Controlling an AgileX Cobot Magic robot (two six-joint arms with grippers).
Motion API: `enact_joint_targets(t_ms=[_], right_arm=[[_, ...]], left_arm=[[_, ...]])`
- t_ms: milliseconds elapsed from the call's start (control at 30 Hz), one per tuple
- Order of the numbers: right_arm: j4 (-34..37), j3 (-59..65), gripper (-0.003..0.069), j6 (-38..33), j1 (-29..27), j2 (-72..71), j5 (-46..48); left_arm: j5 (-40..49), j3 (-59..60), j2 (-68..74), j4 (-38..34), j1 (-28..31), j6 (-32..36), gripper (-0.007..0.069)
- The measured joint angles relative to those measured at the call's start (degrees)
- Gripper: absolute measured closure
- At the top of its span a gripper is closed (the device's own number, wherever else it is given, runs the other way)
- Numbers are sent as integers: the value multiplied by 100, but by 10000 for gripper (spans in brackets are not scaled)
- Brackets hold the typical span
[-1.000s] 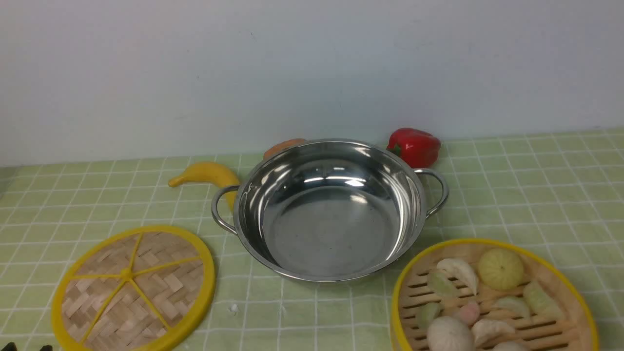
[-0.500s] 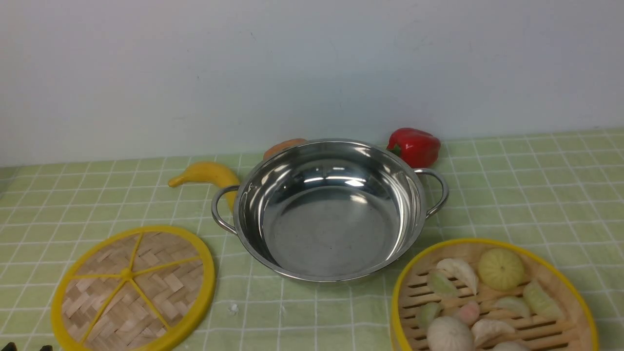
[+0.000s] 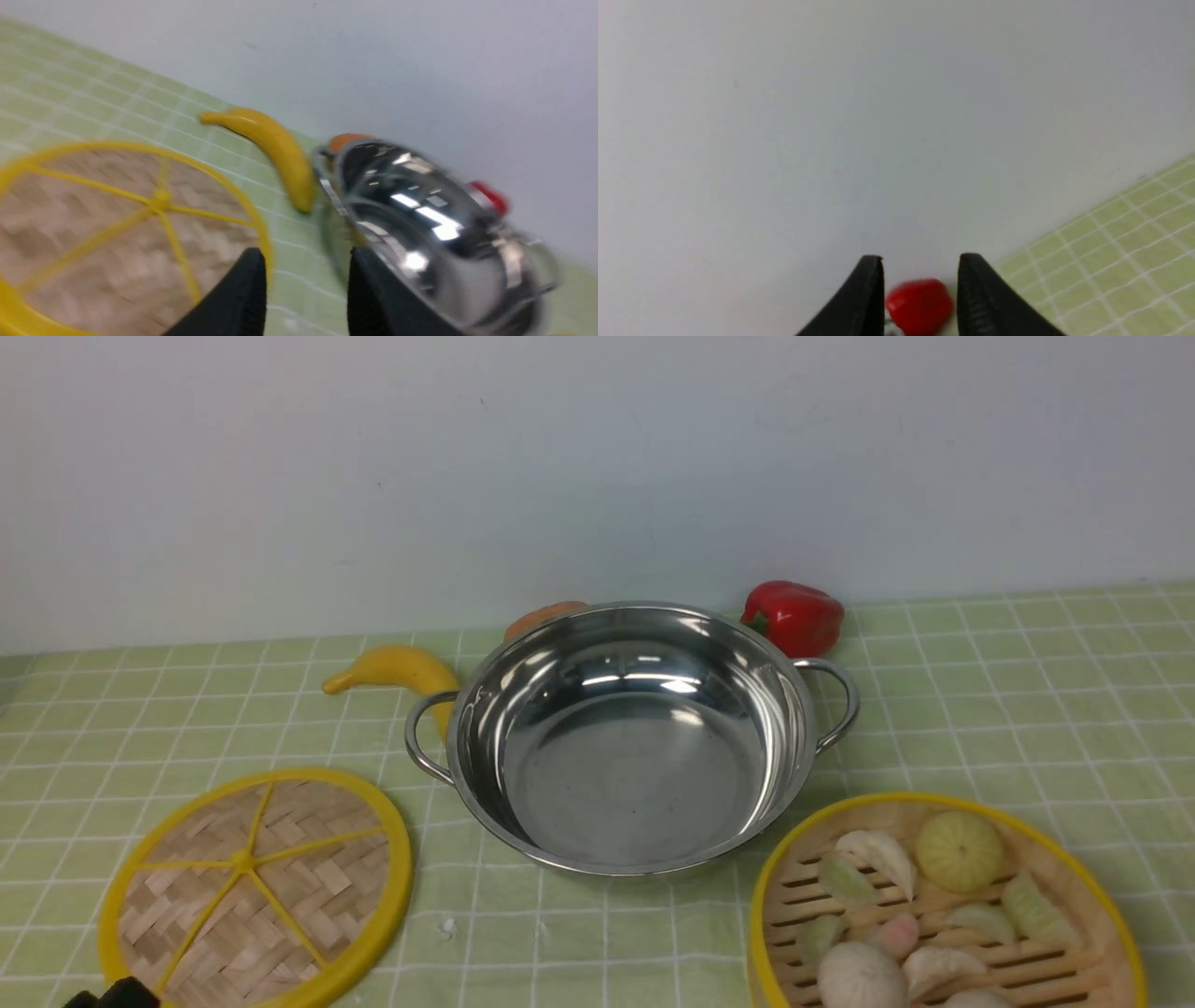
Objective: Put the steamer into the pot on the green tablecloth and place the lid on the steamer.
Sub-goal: 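Reach for and grasp the rim of the bamboo steamer holding the buns with the right gripper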
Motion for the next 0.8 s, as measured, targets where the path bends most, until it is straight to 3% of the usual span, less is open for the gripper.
enact_joint_targets(t_ms=[133, 333, 433, 533, 667, 800], right_arm=[[779, 0, 417, 328, 0, 0, -260], [1434, 0, 417, 470, 0, 0, -457], [1517, -33, 417, 639, 0, 0, -1045], [1149, -456, 417, 635, 0, -1, -1695], [135, -1319, 417, 300, 0, 263, -2082], [-1365, -2929, 417, 16, 0, 1422, -787]], left_arm=[[-34, 0, 0, -1576, 0, -262, 382], [-729, 0, 0, -2421, 0, -243, 382], [-844, -24, 0, -2932, 0, -243, 382], [-924, -475, -5, -3360, 0, -227, 382], [-1408, -1333, 2, -3383, 0, 299, 382], [-1867, -2646, 733, -2423, 0, 2221, 382]])
